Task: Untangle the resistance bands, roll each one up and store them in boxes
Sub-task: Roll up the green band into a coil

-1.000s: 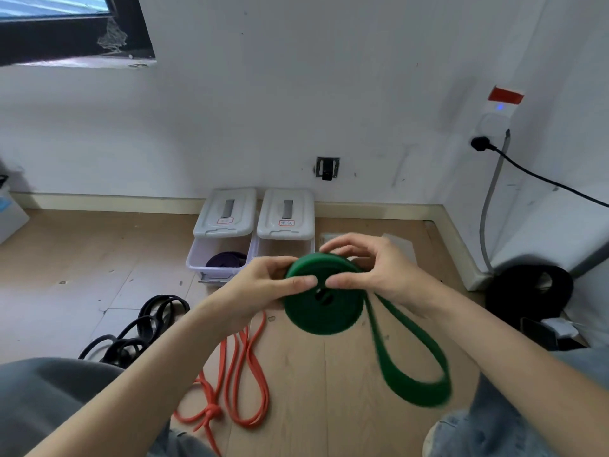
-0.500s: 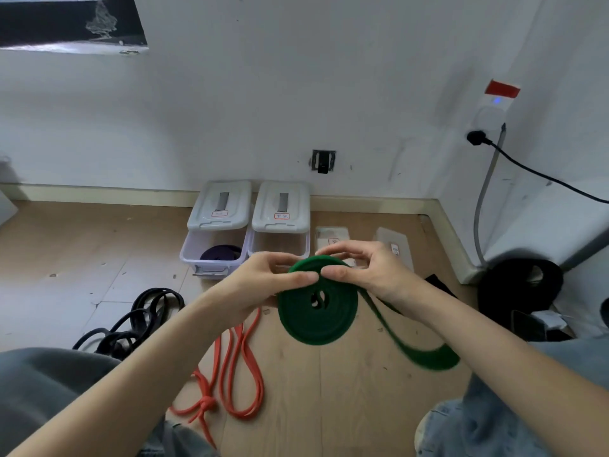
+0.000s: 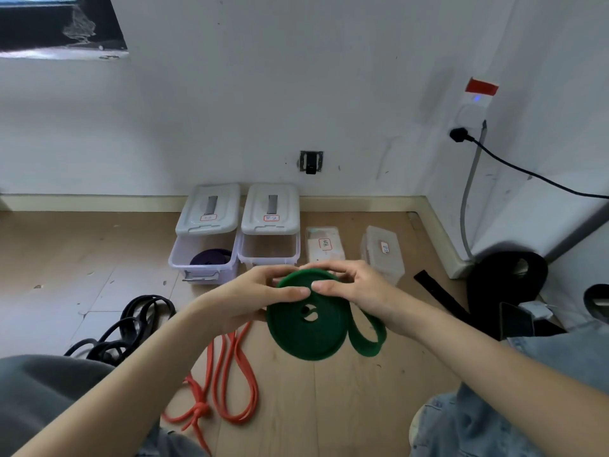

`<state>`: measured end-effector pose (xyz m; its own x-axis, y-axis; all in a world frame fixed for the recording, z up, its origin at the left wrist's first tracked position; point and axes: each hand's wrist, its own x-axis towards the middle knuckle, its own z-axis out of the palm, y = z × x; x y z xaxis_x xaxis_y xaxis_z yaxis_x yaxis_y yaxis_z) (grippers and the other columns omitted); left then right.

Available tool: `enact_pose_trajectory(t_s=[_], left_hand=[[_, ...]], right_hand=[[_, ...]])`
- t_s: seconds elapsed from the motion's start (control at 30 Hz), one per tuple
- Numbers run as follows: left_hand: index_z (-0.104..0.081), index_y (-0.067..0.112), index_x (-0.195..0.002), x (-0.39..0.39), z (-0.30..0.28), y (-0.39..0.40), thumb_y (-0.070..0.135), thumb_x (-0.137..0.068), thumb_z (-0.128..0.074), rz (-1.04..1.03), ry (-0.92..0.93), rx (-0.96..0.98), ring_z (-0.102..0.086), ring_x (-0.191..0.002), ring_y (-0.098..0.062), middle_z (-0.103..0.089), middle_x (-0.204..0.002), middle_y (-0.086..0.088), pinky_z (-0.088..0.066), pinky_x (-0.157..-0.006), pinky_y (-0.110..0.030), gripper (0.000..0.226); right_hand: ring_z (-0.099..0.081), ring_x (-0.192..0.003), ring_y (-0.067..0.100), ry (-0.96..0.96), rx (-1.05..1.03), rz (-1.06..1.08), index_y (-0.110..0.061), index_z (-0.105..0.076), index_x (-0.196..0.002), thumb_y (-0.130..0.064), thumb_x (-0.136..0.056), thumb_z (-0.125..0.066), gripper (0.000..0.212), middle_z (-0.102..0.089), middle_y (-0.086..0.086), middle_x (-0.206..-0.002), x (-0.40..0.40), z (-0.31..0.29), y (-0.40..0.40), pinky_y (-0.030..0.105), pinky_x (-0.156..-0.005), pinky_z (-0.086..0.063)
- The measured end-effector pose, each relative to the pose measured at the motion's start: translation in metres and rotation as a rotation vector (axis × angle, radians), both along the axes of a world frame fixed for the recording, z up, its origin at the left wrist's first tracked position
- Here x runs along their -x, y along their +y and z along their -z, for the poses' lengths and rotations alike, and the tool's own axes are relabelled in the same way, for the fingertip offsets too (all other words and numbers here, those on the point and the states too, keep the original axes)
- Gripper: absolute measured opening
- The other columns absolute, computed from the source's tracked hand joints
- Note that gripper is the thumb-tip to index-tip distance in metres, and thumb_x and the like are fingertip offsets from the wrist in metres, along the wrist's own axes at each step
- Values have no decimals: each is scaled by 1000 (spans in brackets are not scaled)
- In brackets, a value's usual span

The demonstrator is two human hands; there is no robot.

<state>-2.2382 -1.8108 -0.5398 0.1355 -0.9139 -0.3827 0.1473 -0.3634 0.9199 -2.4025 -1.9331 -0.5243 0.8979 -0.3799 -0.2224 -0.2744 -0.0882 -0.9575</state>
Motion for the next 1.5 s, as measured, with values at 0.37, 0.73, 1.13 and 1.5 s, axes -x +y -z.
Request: enact_pose_trajectory(t_s=[0.37,0.73,1.13,1.5], left_hand=[[-69,13,-99,8,8,-15,37,-65,-74,-351,141,-12,-70,-90,-25,-73,-95,-8,-57,-74,-36,42],[-62,12,-118,8,26,-46,23,-78,-68,-196,177,-10,-70,-85,-22,-71,-101,-11,-57,-63,-29,42],[-60,5,-118,-25,114,-111,18,-83,-69,-693,178,-172,-64,-99,-32,-66,-110,-17,-54,-78,-39,39],[-51,13,-128,-29,198,-182,41,-97,-39,-535,19,-222,-55,-112,-20,-60,-119,-4,-46,-90,-30,43]], right_hand=[[-64,-89,27,130,-135,214,-20,-57,-112,-40,-91,-55,29,-66,11,-105,-3,-1,-8,28,-58,-51],[-59,-92,17,196,213,386,-13,-54,-106,-35,-91,-56,26,-56,5,-106,-5,22,-37,20,-66,-49],[-20,-138,22,439,395,2,-24,1,-147,-64,-46,-78,135,-17,1,-147,-66,124,-82,36,-110,-26],[-49,-109,14,244,388,463,-21,-36,-130,-43,-52,-88,96,-49,-6,-121,-68,201,-163,26,-84,-44]])
